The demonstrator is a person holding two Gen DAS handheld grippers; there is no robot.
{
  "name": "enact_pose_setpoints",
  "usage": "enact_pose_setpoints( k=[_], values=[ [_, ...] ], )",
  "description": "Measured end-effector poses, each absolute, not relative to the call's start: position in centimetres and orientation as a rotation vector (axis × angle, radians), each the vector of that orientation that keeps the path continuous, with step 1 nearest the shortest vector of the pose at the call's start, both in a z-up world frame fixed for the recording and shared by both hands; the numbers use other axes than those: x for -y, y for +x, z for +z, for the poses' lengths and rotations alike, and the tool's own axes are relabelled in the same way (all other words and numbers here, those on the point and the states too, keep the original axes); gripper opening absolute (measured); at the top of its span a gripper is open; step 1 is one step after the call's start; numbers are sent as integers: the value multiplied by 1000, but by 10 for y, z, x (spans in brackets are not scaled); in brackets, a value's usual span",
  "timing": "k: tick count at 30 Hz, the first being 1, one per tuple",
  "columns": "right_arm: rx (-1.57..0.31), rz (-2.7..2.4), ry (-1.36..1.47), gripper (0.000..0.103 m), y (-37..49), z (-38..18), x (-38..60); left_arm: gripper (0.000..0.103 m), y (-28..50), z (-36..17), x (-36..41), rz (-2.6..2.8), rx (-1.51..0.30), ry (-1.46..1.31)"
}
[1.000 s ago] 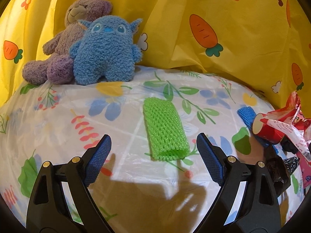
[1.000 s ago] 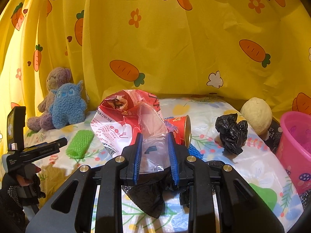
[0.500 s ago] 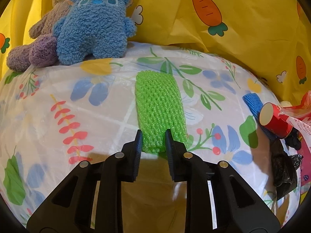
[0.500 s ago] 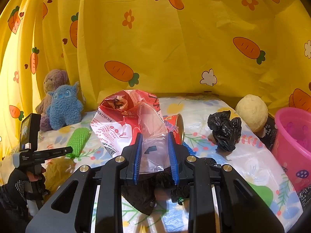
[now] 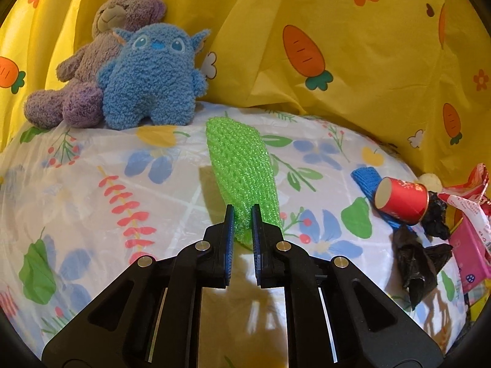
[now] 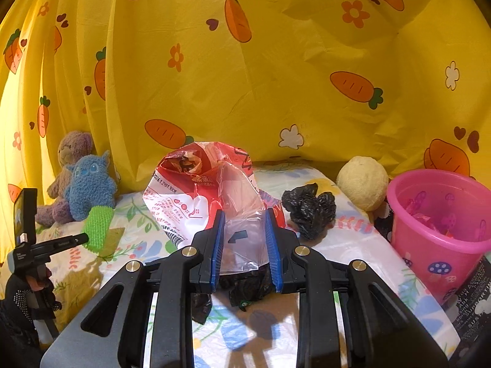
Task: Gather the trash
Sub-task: 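Carry the wrapper and green sponge over the pink bucket and open both tools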
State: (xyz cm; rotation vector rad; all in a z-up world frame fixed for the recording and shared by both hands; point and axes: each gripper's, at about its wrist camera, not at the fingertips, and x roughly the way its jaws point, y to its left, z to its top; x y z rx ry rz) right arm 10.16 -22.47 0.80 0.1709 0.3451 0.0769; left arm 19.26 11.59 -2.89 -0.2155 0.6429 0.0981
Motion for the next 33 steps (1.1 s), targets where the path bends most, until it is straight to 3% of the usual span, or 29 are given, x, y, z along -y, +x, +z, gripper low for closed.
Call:
enact_pose_setpoints(
  k=[21,33],
  values=[
    [-268,-71,235,27,45,19,291,10,125,17,9,-195,-503,-86],
    [-220,-234,253,27,26,28,347,10,118,39,136,-490,-476,-9]
  ],
)
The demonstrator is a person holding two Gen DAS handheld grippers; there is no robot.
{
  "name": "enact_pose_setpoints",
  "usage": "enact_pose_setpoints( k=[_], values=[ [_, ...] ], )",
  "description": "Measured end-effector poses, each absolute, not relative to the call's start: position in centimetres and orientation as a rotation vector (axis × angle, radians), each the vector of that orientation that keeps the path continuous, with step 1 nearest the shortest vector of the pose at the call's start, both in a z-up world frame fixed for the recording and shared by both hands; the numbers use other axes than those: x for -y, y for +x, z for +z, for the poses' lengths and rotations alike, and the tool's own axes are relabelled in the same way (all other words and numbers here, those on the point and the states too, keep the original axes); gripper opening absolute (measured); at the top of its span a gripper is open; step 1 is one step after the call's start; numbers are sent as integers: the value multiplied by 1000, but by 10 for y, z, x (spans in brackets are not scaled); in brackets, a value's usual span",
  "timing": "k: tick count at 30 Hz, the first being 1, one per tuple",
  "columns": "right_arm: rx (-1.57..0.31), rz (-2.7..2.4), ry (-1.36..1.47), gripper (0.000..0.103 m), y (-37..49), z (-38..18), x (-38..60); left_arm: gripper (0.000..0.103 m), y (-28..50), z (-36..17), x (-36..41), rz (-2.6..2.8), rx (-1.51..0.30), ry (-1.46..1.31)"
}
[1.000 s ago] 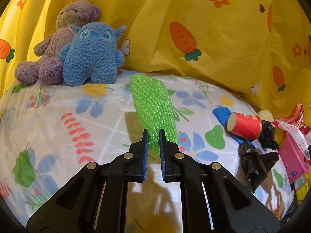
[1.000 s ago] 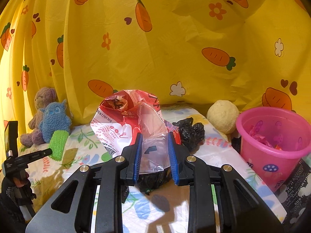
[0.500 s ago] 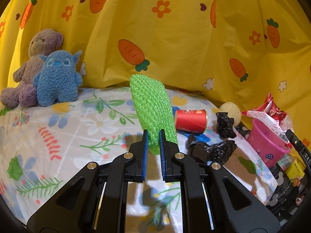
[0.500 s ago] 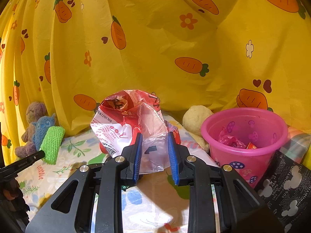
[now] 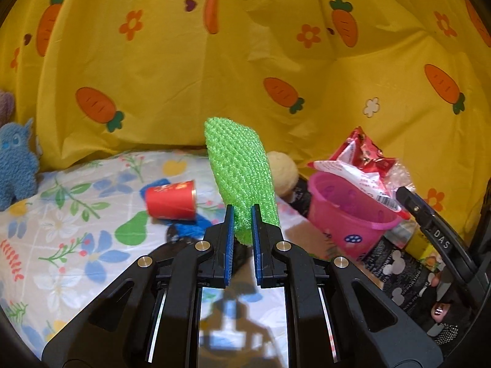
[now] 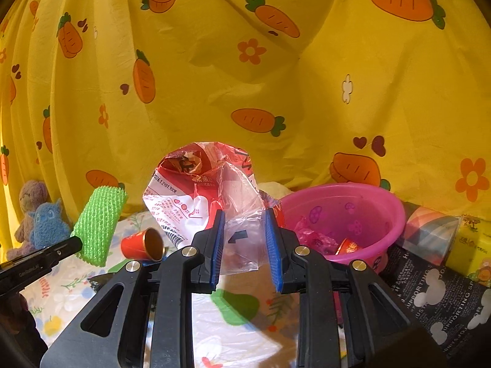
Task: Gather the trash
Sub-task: 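Carry the wrapper and green sponge over the pink bucket and open both tools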
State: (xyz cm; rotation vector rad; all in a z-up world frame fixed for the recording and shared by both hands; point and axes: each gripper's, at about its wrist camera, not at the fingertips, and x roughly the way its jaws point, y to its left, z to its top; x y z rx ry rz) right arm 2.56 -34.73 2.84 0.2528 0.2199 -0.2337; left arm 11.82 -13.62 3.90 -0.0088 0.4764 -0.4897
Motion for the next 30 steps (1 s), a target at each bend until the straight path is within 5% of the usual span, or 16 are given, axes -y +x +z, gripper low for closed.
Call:
enact_pose_setpoints(
  k=[13,30],
  values=[
    [-177,-422,292,27,25,35,416,10,155,24,287,-771,-552,58],
    [-219,-470,321,27,45,23,451,15,186,-9,363,-908,-654,80]
  ],
)
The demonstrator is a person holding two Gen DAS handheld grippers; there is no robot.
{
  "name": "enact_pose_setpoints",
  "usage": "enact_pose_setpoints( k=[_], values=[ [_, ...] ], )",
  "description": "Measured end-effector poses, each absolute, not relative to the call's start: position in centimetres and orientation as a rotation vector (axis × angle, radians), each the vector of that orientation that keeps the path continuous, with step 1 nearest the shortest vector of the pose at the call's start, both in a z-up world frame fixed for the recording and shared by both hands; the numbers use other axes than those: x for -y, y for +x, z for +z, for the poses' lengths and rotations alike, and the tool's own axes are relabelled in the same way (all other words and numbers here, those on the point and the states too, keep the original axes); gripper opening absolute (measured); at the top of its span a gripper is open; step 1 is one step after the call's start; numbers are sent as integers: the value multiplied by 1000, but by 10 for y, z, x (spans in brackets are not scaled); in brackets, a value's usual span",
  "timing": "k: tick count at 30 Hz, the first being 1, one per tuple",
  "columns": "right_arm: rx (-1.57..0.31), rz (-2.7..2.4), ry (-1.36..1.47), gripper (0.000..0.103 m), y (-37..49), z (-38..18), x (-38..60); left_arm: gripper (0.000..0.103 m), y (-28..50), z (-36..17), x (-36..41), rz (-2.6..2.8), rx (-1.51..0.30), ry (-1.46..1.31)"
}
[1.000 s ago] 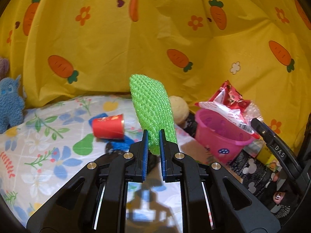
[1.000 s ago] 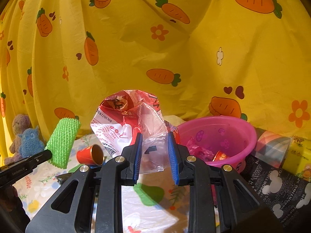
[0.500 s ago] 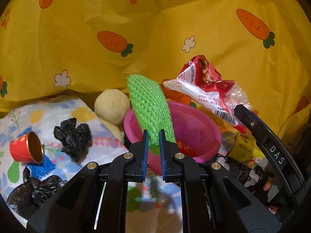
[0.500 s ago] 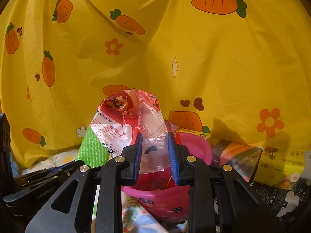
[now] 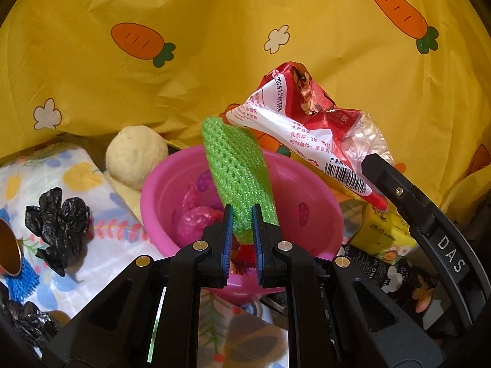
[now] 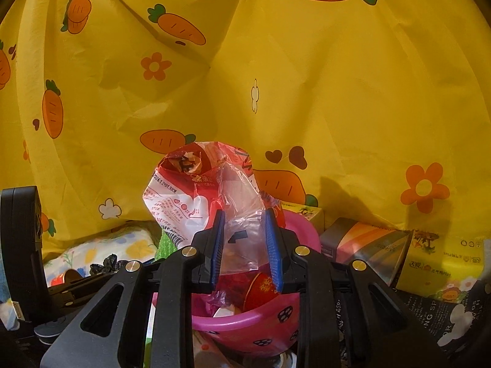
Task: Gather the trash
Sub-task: 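Carry the wrapper and green sponge over the pink bucket and open both tools, then withdraw both open tools from the bucket toward the black bags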
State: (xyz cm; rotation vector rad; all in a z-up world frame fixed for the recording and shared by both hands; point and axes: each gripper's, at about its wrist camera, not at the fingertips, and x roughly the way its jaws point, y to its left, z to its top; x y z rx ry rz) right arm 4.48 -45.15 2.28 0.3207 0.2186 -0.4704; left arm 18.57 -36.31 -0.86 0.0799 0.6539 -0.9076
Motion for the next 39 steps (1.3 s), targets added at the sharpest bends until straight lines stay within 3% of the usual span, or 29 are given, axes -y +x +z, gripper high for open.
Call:
enact_pose_setpoints(
  k=[1,3,4,10,14,16,22,30,39],
  values=[
    [-222,-469,321,27,46,22,452,20,187,-11,364,-917,-664,77],
    [-229,-466,322,27,49,20,454,52,190,-16,362,-903,-672,72],
    [-230,-466,324,27,51,20,454,63,191,-17,359,-889,-661,61],
    [-238,-460,328,27,58,18,458,82,199,-15,326,-802,-653,-16],
    [-252,-450,311,32,67,17,458,85,197,-9,296,-706,-616,-37],
    [-245,-455,309,62,67,16,456,88,195,-6,278,-673,-595,-59],
    [-237,-445,287,66,58,18,445,91,186,2,239,-578,-545,-72],
    [-243,-397,241,87,43,19,413,93,164,5,191,-458,-501,-38],
    [-268,-244,191,92,40,11,352,94,142,-9,126,-315,-494,-2]
  ],
)
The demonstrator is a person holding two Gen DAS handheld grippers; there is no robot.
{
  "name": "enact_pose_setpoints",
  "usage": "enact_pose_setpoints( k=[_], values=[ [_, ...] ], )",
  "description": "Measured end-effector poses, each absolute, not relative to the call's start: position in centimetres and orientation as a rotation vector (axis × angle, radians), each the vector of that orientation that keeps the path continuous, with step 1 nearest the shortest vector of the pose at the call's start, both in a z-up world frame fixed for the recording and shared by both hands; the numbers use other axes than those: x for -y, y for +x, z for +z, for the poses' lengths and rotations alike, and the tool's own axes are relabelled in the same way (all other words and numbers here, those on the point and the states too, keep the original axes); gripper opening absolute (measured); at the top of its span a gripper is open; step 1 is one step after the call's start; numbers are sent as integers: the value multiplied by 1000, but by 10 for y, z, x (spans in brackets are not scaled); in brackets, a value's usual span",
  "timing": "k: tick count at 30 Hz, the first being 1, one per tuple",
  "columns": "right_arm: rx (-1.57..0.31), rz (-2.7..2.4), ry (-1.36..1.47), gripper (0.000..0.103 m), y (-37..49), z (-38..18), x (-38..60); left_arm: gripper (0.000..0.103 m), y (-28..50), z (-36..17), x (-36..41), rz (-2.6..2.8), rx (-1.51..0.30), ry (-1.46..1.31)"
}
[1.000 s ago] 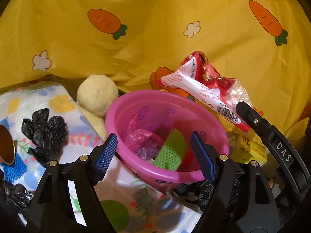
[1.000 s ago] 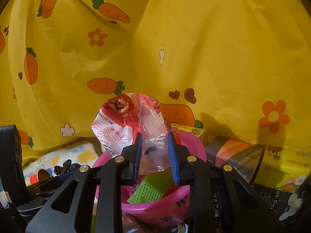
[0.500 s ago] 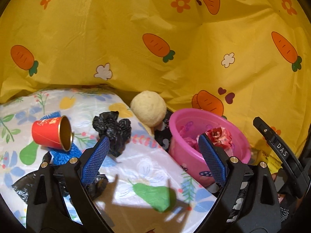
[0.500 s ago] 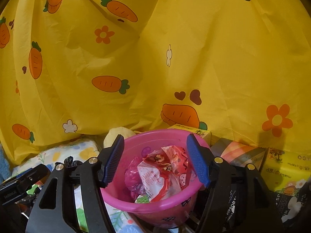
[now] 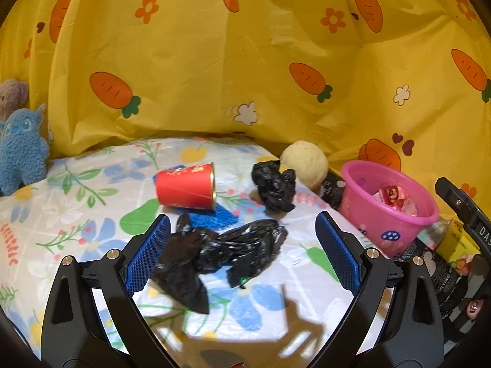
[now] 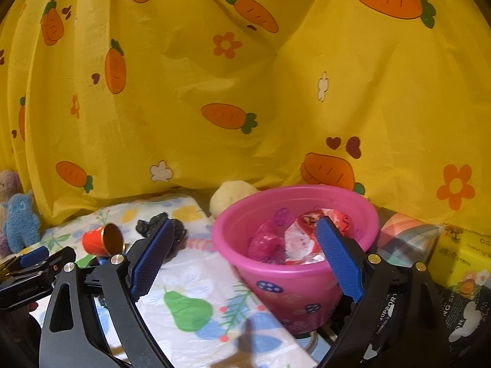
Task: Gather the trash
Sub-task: 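Withdraw both open tools from the bucket toward the black bags, then grasp and lift the black plastic bag with the left tool while the right tool approaches the red cup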
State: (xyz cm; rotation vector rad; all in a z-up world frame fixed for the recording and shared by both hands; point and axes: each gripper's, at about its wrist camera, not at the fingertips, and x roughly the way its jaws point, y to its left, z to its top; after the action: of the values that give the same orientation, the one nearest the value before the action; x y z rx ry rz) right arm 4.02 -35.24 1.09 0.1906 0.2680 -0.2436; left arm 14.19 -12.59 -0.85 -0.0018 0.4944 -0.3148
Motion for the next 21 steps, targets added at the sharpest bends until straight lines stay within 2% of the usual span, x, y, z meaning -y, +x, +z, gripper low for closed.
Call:
enact_pose_setpoints(
  k=[10,21],
  values=[
    [-331,-122,151,92,55,-5,292,94,136,-20,57,-198,-527,-31],
    [-355,-92,127,92,63,-8,276,94,173,-40,73,-266,-647,-5]
  ],
)
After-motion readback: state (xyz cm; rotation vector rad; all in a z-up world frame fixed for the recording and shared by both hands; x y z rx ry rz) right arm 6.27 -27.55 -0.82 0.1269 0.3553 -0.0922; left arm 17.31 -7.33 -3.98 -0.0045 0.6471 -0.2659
